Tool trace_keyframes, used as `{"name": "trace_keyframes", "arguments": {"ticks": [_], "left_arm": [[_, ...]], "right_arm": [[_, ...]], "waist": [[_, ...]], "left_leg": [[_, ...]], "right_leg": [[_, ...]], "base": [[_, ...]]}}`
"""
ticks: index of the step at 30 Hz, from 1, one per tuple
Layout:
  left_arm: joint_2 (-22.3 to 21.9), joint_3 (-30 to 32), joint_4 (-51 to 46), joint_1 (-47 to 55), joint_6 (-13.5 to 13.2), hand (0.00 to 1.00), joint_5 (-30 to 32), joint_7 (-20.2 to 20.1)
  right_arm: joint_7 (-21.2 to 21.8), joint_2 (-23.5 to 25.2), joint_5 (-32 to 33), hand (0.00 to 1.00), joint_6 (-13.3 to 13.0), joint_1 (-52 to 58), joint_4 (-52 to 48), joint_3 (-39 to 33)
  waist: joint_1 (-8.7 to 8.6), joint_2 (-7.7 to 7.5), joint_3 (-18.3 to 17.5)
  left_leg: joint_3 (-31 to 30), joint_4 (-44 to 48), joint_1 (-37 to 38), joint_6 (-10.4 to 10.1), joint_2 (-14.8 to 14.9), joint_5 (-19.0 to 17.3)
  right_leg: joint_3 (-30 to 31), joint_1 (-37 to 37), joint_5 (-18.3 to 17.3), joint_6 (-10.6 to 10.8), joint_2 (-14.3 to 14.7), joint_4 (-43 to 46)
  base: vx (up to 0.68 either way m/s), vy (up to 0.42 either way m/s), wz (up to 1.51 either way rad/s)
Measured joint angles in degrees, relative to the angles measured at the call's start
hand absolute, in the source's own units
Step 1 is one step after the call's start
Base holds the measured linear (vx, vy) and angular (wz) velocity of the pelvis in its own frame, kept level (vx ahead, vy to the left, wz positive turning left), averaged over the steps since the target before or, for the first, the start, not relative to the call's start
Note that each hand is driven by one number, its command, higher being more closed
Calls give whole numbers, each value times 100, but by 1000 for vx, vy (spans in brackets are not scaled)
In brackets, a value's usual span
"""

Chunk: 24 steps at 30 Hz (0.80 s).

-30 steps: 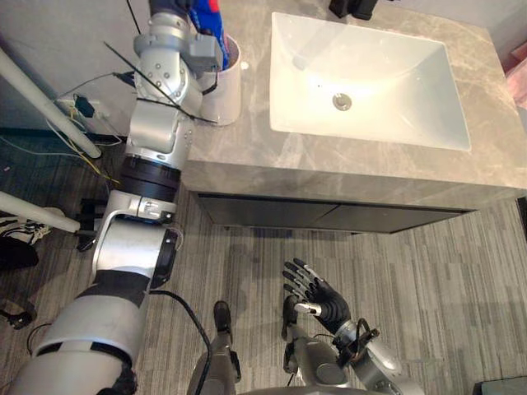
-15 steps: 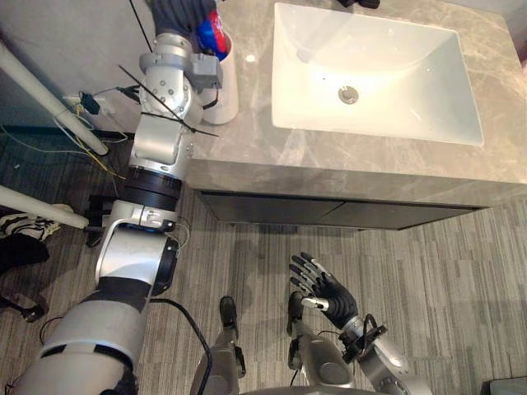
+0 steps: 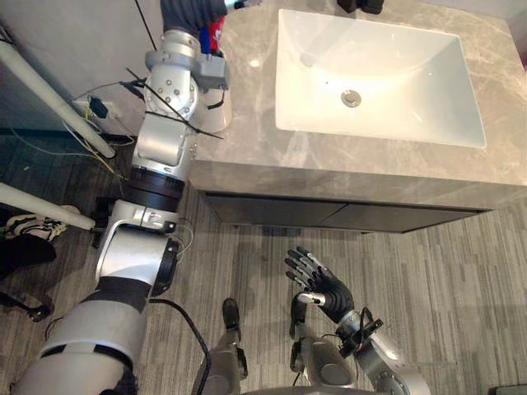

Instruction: Organize washtable

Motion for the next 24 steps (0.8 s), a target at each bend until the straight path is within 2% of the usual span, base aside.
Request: {"name": "trace_keyframes", "arguments": {"ticks": [6, 20, 22, 24], "left_arm": [[8, -27, -1, -1, -64, 0, -152, -114], [193, 59, -36, 4, -206, 0, -368, -105], [240, 103, -321, 50, -236, 0, -408, -107], [321, 215, -911, 414, -343, 0, -505, -117]], "right_arm": [[-3, 5, -3, 0, 1, 6, 1, 4], [-2, 61, -11, 0, 5, 196, 252, -12], [-3, 65, -15, 0, 13, 223, 346, -16], [-1, 119, -67, 0, 31, 300, 469, -27]], "waist": [[-4, 126, -286], [17, 171, -832], [20, 183, -844], [104, 209, -917]], "left_leg": [[-7, -3, 82, -1, 4, 0], [-231, -8, 172, -11, -13, 14], [-317, -8, 182, -11, -25, 27], [-347, -8, 196, 0, -31, 37]], "right_leg": [[-15, 84, -3, 3, 3, -5], [-252, 299, -24, 24, -13, -12], [-334, 353, -39, 28, -20, -13], [-382, 384, -61, 38, -21, -12]], "base": [[0, 0, 0], [2, 19, 8], [18, 26, 18], [22, 23, 12]]}}
